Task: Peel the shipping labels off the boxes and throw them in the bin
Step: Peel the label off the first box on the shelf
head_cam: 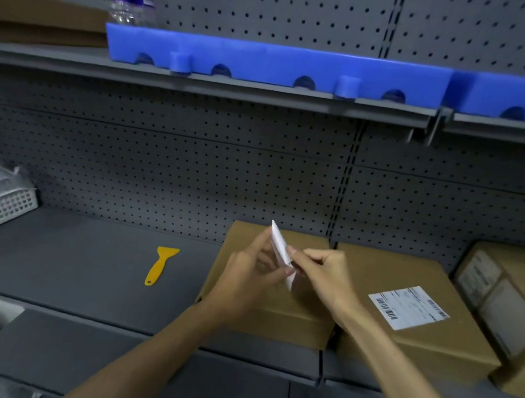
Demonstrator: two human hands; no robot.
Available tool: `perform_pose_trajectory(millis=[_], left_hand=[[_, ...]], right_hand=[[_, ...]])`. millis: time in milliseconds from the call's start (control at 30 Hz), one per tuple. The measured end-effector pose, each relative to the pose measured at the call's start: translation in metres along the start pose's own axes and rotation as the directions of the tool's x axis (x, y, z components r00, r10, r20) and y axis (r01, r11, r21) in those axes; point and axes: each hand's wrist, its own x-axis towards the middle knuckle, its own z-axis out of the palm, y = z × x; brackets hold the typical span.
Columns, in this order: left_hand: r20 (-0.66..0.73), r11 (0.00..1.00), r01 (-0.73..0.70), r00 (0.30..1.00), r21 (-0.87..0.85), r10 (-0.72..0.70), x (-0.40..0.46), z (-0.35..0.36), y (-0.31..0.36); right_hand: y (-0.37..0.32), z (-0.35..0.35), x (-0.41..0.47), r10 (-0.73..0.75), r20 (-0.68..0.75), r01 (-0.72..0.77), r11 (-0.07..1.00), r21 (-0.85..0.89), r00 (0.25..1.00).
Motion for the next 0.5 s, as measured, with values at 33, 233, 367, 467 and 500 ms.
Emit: perform_pose_trajectory(millis=[33, 233, 367, 467, 500], left_hand=[[-0.012, 1.0, 0.012, 1.0, 0.029, -0.011, 0.001, -0.001, -0.002], [-0.051, 0.961, -0.039, 0.997, 0.272, 0.055, 0.004, -0.015, -0.021], [-0.047, 0.949, -0.086, 0.993, 0.303, 0.105, 0.006, -0.024, -0.046], [-0.022, 0.944, -0.121, 0.991, 0.308, 0.134, 0.008, -0.02, -0.041], [-0.013, 0.945, -0.132, 0.99, 0.299, 0.143, 0.009, -0.017, -0.035]], right_hand=[[-0.003, 0.0, -0.001, -0.005, 0.028, 0.006, 1.0, -0.013, 1.0], [-0.013, -0.015, 0.0, 0.058, 0.043, -0.052, 0.99, -0.133, 0.997], [-0.007, -0.028, 0.006, 0.038, -0.022, -0.042, 0.98, -0.194, 0.999], [0.002, -0.02, 0.004, -0.04, 0.049, 0.051, 0.963, -0.265, 0.998], [0.003, -0.013, 0.002, -0.067, 0.105, 0.095, 0.954, -0.286, 0.992]])
